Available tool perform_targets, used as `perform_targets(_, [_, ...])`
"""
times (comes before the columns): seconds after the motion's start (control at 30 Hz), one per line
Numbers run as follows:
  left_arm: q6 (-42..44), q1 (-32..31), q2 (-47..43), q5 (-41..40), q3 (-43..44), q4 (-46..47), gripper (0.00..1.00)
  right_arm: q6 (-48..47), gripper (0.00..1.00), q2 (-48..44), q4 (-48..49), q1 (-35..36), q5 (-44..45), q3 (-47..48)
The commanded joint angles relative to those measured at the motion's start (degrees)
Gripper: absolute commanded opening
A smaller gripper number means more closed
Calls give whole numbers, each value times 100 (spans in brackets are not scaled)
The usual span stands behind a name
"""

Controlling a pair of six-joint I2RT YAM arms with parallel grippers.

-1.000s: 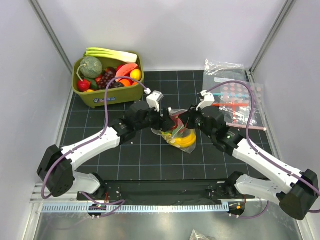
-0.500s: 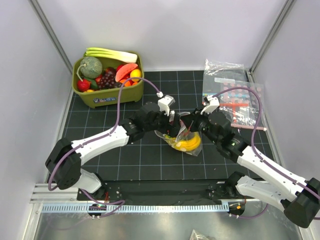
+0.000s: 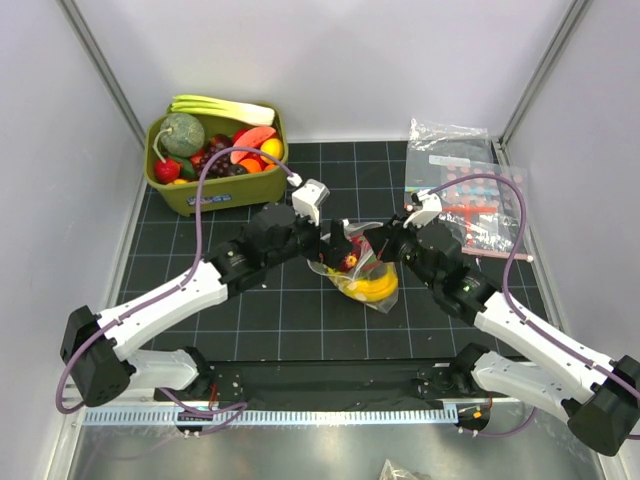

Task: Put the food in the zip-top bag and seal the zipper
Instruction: Place the fake fruit in the zipper food storage bag, then adjust the zipper food storage bag at the center of the board.

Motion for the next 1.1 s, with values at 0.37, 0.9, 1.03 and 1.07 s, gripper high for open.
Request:
perform_targets(0.37, [74,-16,908,-1481,1062,-1976,80,87,1,-235,526,-12,560,95])
perform_targets(0.9, [284,1,-1163,-1272,-245,-327,0,-28,1,773,-68,5,32,770])
perform_targets(1.03, [328,-16,-1648,-1033,-695,315,1,34,1,1127,-626,-4,376,1131])
perform_targets(1.07, [320,-16,-1666,-1024,-704,325,0,25,1,1162,-617,-12,315,1141])
